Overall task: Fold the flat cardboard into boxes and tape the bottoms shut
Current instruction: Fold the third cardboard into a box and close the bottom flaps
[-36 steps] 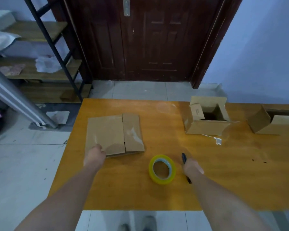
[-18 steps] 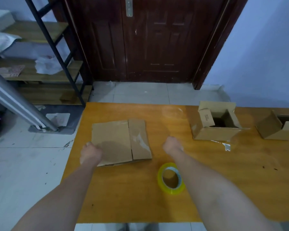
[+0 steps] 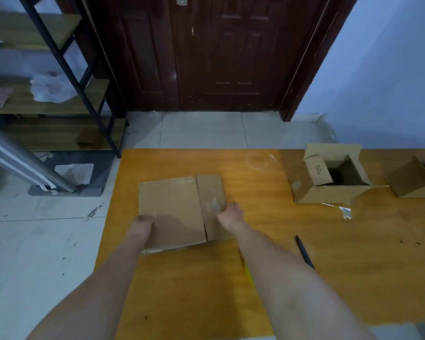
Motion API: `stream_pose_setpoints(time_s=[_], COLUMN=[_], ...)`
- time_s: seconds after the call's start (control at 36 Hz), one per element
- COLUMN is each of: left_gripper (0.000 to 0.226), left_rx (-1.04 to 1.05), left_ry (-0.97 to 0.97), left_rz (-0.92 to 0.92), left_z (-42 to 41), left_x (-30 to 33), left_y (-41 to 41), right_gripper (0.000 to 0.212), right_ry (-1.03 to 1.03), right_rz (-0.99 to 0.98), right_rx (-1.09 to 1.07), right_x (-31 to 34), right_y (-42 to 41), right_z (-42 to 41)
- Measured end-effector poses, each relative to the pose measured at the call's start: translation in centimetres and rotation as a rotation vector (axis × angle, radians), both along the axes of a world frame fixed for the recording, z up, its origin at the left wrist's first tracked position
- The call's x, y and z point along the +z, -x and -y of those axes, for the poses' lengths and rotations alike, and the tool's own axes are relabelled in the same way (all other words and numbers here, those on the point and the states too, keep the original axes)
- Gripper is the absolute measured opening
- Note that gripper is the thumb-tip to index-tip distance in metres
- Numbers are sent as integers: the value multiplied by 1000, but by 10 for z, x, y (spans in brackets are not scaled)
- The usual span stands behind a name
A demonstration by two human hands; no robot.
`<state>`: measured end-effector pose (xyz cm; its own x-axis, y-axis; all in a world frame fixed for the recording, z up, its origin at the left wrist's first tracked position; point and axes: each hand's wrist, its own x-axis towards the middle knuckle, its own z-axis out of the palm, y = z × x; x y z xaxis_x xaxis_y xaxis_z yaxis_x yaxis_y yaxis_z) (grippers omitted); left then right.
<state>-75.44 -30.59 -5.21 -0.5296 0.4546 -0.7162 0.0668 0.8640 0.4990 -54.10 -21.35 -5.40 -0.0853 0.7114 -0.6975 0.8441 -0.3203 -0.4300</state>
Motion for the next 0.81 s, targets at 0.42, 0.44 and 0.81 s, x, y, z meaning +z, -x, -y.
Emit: stream_pose_setpoints(time_s=[0.42,0.44,0.81], left_gripper=[43,42,42], left_rx=[113,117,157], left_ry=[-195,-213,-416], left_rz=[-5,4,85], left_z=[-11,-13,-30], left_x=[18,22,68], left_y=[-30,-33,-72], right_gripper=[76,72,58], right_ry=[165,179,126], right_rz=[-357,-383,-641], right_rx=[-360,-394,-373], right_x=[8,13,89], right_y=[-12,-11,-36], right_z=[-3,-4,-16])
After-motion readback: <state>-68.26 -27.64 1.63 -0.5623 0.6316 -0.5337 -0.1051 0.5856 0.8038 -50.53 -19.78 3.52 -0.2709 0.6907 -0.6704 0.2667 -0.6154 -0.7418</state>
